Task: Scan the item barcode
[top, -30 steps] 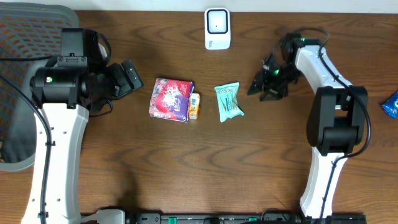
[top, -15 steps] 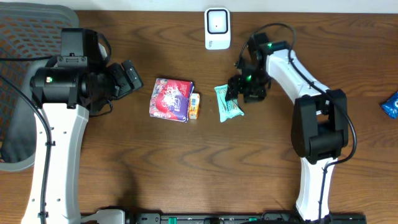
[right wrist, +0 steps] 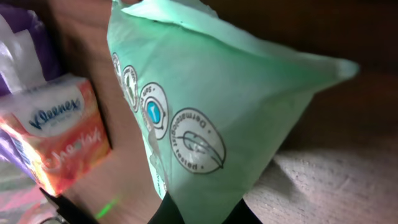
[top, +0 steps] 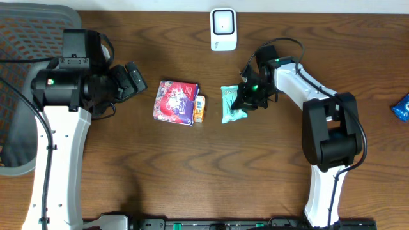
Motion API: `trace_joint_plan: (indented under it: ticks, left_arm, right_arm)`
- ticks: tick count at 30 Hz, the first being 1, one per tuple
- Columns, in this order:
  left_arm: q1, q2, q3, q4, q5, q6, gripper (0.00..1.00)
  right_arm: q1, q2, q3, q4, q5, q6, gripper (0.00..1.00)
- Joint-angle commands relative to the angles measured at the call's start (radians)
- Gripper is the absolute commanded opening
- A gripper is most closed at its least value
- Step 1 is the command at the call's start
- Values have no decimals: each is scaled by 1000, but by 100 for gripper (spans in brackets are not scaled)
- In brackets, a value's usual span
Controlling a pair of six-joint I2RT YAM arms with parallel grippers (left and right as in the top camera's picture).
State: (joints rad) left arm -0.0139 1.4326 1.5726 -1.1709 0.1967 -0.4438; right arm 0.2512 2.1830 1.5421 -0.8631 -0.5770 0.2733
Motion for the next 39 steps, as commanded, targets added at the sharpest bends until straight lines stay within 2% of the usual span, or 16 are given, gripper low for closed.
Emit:
trace_joint_plan:
  ticks: [1, 4, 8, 16, 23, 33, 36, 39]
  left_arm:
    - [4, -2, 7, -3, -6, 10, 98]
    - [4, -2, 7, -3, -6, 10, 98]
    - [4, -2, 7, -3, -6, 10, 98]
    - [4, -2, 7, -3, -6, 10, 98]
    - [4, -2, 7, -3, -6, 10, 98]
    - [4, -2, 7, -3, -6, 10, 98]
    - [4, -2, 7, -3, -6, 10, 98]
    - [4, -2, 7, -3, -6, 10, 98]
  right_arm:
    - [3, 26, 98, 10, -9, 37, 1]
    - [-2, 26, 209, 34, -13, 100, 1]
    - [-3, 26, 306, 184, -11, 178, 1]
    - [-7, 60, 311, 595, -11, 478, 1]
    - [-18, 124, 311, 817, -4, 637, 1]
    - [-103, 133, 350, 801, -40, 642, 1]
    - [-187, 130, 451, 636, -73, 574, 1]
    - [-277, 130, 574, 363, -20, 442, 1]
